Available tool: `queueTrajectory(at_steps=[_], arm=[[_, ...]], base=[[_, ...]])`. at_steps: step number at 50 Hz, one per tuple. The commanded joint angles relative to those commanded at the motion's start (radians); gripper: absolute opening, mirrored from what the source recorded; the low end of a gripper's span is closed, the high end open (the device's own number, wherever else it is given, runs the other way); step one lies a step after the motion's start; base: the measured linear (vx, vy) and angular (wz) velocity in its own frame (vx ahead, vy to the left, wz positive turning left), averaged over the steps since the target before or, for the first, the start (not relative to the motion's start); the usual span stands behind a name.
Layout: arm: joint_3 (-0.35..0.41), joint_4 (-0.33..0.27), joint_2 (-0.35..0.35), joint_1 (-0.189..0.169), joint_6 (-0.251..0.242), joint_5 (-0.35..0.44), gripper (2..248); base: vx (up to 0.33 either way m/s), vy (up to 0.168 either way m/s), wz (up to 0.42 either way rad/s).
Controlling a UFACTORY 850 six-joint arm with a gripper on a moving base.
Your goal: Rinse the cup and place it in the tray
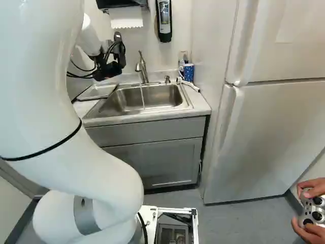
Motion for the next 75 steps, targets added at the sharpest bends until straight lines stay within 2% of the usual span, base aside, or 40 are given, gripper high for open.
queueTrajectory(at_steps=[75], arm=[[0.0,0.0,0.0,0.0,-0.788,0.0,114]], base=[[0.0,0.0,0.0]])
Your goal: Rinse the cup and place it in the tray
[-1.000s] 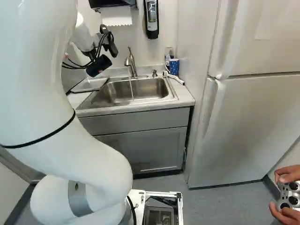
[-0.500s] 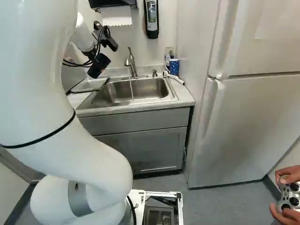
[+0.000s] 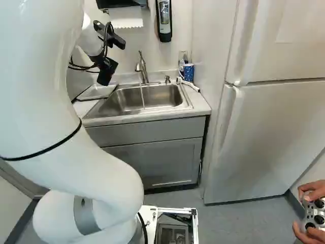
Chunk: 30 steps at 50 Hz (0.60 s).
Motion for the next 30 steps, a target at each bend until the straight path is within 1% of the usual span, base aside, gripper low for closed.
queueTrajectory(at_steps=[30], arm=[[0.0,0.0,0.0,0.0,-0.316,0.0,114]], base=[[0.0,0.0,0.0]])
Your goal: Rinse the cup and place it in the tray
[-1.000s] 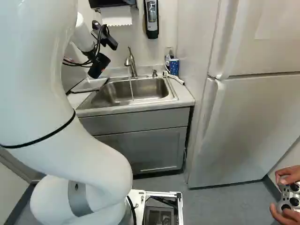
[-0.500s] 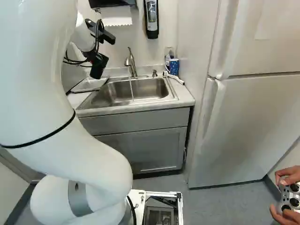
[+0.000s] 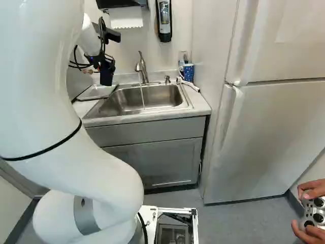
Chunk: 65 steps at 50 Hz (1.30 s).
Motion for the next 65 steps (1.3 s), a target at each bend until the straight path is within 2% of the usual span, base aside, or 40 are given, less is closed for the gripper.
queueTrajectory(at_steps=[32,47,65], arm=[[0.0,0.0,0.0,0.0,-0.337,0.0,114],[-0.001,0.0,-0.001,0.001,-0.337,0.0,114],[-0.053,0.0,-0.052,0.037,-0.337,0.012,114]], base=[[0.0,0.0,0.0],[0.0,0.0,0.0],[0.0,0.0,0.0]])
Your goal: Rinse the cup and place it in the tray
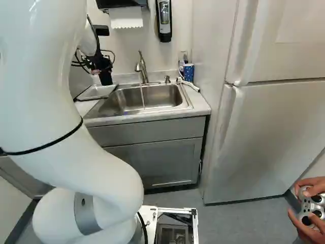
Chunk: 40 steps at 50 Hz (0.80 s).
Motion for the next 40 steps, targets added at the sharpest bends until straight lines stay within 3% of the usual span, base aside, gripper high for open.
queueTrajectory(at_steps=[40], arm=[[-0.128,0.0,-0.172,0.082,0.0,0.229,114]], base=[[0.0,0.0,0.0]])
